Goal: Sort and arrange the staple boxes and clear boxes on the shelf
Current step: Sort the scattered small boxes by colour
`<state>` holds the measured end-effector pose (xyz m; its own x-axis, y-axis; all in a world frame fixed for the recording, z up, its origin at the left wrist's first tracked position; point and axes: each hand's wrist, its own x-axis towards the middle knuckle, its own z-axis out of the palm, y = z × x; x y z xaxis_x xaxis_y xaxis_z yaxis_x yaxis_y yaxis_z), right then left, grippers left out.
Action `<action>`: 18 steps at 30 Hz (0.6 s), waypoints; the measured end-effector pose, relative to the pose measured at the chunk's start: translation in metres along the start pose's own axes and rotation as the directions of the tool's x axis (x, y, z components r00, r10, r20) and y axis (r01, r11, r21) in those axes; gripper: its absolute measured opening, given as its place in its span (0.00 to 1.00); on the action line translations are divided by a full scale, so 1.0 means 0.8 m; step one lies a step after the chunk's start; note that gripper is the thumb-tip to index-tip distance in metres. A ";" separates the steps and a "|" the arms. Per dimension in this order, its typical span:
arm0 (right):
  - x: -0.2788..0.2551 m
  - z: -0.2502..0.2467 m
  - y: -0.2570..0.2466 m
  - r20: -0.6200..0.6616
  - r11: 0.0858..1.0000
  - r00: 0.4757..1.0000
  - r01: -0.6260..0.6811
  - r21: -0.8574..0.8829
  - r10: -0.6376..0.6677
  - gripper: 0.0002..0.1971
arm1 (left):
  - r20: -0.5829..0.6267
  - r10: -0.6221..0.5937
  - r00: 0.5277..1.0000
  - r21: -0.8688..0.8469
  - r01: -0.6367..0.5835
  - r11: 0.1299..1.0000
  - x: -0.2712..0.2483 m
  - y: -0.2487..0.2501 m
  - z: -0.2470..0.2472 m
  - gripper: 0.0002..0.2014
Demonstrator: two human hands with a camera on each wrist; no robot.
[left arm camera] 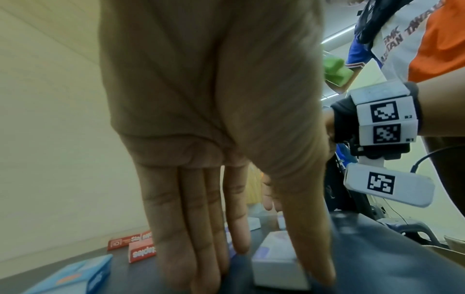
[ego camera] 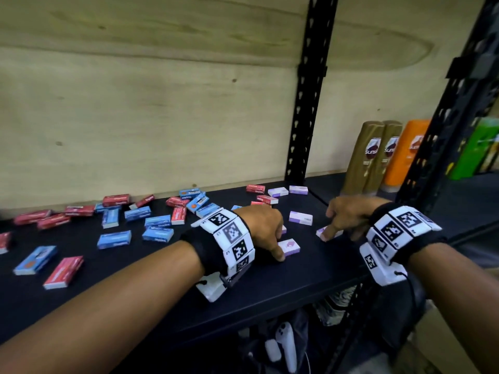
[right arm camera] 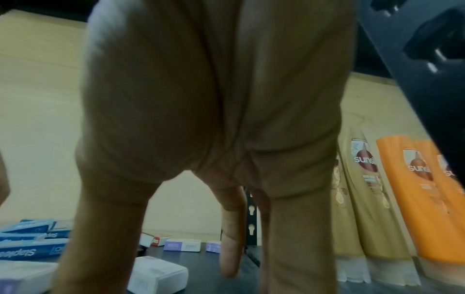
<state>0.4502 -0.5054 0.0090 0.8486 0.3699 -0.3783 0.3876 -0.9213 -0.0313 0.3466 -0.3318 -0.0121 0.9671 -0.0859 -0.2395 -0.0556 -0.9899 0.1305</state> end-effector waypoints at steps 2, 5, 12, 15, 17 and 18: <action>0.005 -0.002 0.006 0.022 0.999 0.999 -0.024 0.040 0.024 0.28 | 0.043 -0.014 0.999 0.006 0.014 1.000 -0.002 -0.006 -0.003 0.23; 0.010 -0.002 0.012 0.019 0.998 0.998 -0.059 0.013 0.059 0.26 | 0.050 -0.002 0.999 -0.004 0.002 1.000 -0.003 -0.011 -0.004 0.20; 0.011 0.000 0.009 -0.024 0.982 0.999 -0.041 -0.186 0.038 0.31 | 0.006 0.020 1.000 0.085 -0.020 0.996 0.001 0.005 0.001 0.20; 0.011 0.000 0.004 -0.019 0.984 0.999 -0.048 -0.172 0.046 0.31 | 0.015 0.033 0.999 0.125 -0.034 0.992 0.004 0.013 -0.003 0.21; 0.014 0.003 0.000 -0.035 0.982 0.998 -0.064 -0.179 0.059 0.32 | 0.008 0.038 0.999 0.145 -0.039 0.989 0.007 0.016 -0.006 0.21; 0.015 0.004 -0.001 -0.040 0.981 0.997 -0.071 -0.181 0.065 0.32 | 0.003 0.037 0.999 0.148 -0.037 0.988 0.008 0.017 -0.006 0.21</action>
<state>0.4592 -0.5001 0.0017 0.8858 0.3135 -0.3422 0.3847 -0.9084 0.1639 0.3532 -0.3456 -0.0070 0.9636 -0.1225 -0.2378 -0.1273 -0.9919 -0.0048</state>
